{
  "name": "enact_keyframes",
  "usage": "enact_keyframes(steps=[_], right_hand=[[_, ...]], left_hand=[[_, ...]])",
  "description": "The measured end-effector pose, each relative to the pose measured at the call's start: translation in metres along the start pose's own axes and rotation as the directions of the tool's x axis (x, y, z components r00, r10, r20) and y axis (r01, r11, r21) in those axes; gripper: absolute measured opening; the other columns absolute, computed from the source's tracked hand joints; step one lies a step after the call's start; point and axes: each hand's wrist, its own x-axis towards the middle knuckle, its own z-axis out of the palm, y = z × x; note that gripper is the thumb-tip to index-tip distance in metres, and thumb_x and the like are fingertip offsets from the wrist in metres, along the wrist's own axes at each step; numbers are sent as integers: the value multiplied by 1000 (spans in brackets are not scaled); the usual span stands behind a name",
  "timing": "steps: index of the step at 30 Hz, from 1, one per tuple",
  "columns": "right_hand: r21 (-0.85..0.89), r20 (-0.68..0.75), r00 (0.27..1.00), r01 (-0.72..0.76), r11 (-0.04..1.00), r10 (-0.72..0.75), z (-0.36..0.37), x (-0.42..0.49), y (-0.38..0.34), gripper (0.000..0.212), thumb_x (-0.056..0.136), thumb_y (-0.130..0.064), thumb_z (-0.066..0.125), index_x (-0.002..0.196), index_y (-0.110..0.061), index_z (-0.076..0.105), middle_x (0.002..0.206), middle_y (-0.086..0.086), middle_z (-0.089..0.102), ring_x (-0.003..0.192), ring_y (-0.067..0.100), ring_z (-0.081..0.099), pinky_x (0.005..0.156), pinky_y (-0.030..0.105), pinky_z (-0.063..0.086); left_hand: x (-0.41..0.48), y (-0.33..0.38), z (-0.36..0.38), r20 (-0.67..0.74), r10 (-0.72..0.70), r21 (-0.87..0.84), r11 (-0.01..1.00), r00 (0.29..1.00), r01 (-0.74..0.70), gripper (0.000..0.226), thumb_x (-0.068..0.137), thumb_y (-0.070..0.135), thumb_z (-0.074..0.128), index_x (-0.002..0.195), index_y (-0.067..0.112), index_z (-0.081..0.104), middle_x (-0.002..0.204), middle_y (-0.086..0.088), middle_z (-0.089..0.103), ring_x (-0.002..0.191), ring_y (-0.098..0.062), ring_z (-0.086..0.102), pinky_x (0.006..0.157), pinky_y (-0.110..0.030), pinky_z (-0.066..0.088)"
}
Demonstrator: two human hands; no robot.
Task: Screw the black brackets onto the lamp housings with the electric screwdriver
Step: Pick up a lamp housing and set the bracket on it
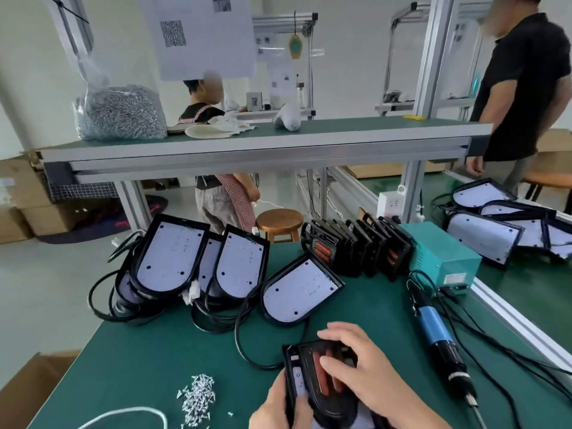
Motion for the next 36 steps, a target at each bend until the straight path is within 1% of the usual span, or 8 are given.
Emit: enact_keyframes(steps=[4,10,18,20,24,28,30,36], right_hand=[[125,21,1000,-9,992,6,-2,-12,6,34,93,-15,72,119,-37,69,134,-26,52,127,-12,45,95,2,32],[159,-31,999,-3,987,8,-2,-22,11,33,92,-9,72,117,-31,71,133,-18,56,122,-13,48,93,0,32],[199,-87,996,37,979,-20,8,-11,9,30,88,-2,74,108,-25,75,127,-10,61,119,-4,53,100,10,37],[199,-126,992,43,979,-18,12,-5,9,31,88,0,74,106,-24,75,125,-8,61,122,3,54,104,17,38],[190,-123,992,32,981,-9,15,1,11,30,87,-1,74,108,-23,74,126,-8,60,122,5,55,107,26,39],[154,-108,994,31,988,-15,15,3,12,30,88,-4,75,109,-24,73,126,-10,58,121,1,53,102,15,36],[142,-103,995,29,990,-14,15,3,12,29,89,-5,74,109,-26,72,125,-13,57,119,-6,52,94,3,33],[120,-85,996,11,993,0,13,3,12,28,90,-12,72,107,-35,69,126,-18,54,107,-18,50,80,-3,36]], left_hand=[[-9,-2,-11,98,29,38,999,995,-32,41,90,32,67,128,44,59,80,5,76,79,-11,71,74,-11,47],[-13,-9,-13,180,91,-12,996,979,-91,38,91,23,64,127,36,61,56,17,59,49,-1,49,58,-12,42],[-3,-11,-18,195,140,59,986,971,-155,23,95,38,50,114,31,61,76,11,67,72,-12,60,76,-32,51],[6,-11,-19,176,137,114,981,975,-159,17,95,39,50,101,26,59,67,7,57,67,-19,51,71,-37,47],[12,-7,-30,186,142,232,955,972,-184,36,96,50,46,83,17,51,66,2,54,67,-21,47,68,-39,42],[29,-18,-73,143,227,247,934,963,-257,25,100,28,51,81,13,60,73,3,58,71,-13,53,72,-25,45],[38,-29,-100,251,241,387,862,937,-326,13,94,14,57,92,18,68,86,13,59,83,-5,52,77,-14,41],[45,-46,-119,503,189,532,701,843,-475,20,87,13,65,104,24,69,99,13,57,99,-9,50,91,-23,41]])
